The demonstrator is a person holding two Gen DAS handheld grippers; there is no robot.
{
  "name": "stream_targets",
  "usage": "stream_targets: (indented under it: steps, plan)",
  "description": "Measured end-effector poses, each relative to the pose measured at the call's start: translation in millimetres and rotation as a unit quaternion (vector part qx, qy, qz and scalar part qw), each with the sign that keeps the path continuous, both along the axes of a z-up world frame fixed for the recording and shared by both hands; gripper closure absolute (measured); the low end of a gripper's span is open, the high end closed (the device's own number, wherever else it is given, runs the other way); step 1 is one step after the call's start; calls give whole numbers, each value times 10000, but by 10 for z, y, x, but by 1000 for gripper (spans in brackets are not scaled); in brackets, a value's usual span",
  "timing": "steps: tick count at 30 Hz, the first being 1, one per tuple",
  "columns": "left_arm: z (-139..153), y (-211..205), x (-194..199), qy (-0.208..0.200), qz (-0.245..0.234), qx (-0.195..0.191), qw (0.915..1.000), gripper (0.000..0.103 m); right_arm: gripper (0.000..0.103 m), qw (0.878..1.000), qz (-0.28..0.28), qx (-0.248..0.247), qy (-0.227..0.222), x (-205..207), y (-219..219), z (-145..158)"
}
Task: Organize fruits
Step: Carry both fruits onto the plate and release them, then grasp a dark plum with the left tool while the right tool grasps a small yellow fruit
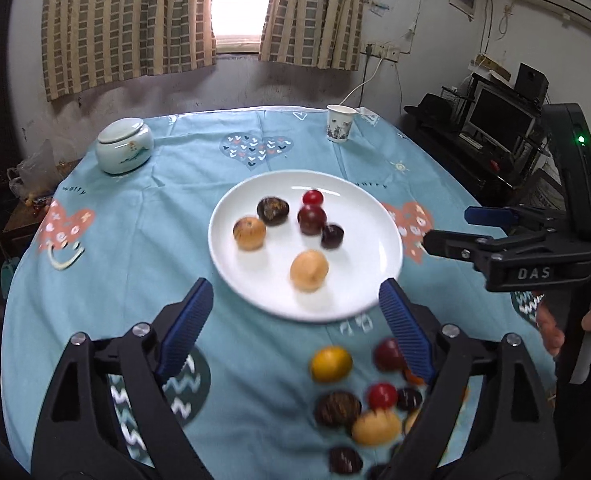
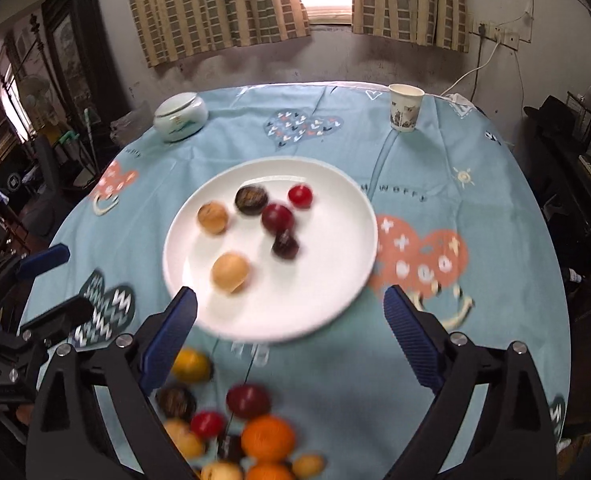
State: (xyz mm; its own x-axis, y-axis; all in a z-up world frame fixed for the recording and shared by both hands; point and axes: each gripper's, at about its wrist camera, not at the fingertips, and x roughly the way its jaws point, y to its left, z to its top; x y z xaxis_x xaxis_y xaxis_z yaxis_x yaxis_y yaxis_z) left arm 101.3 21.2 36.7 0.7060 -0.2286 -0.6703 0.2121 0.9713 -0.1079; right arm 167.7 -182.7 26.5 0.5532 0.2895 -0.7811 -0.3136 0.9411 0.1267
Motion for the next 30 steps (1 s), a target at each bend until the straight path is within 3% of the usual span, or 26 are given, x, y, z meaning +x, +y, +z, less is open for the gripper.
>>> stream_targets:
  steps: [6, 10, 20, 24, 25, 30]
  plan:
    - [-312, -36, -701, 34, -23, 18, 10000, 15, 8, 9994, 149, -249, -190, -989, 48, -236]
    - [-535, -73, -938, 231, -138, 57, 9996, 15, 8, 9991, 74, -356, -231, -1465, 80, -452]
    - [-873, 31, -1160, 622, -20, 43, 9981, 15, 8, 9987, 97, -262, 431, -1822, 24, -913]
    - [-866, 36, -1168, 626, 10, 124, 9980, 15, 8, 9987, 358, -163, 339, -1895, 101, -906]
    - [-872, 45, -1167, 631, 20, 142, 9979, 15, 10, 9987, 407, -119, 280, -1914, 110, -892]
    - [-934, 89, -1140, 754, 86, 160, 9970, 15, 42, 9980, 486, 33, 401, -1897, 118, -927]
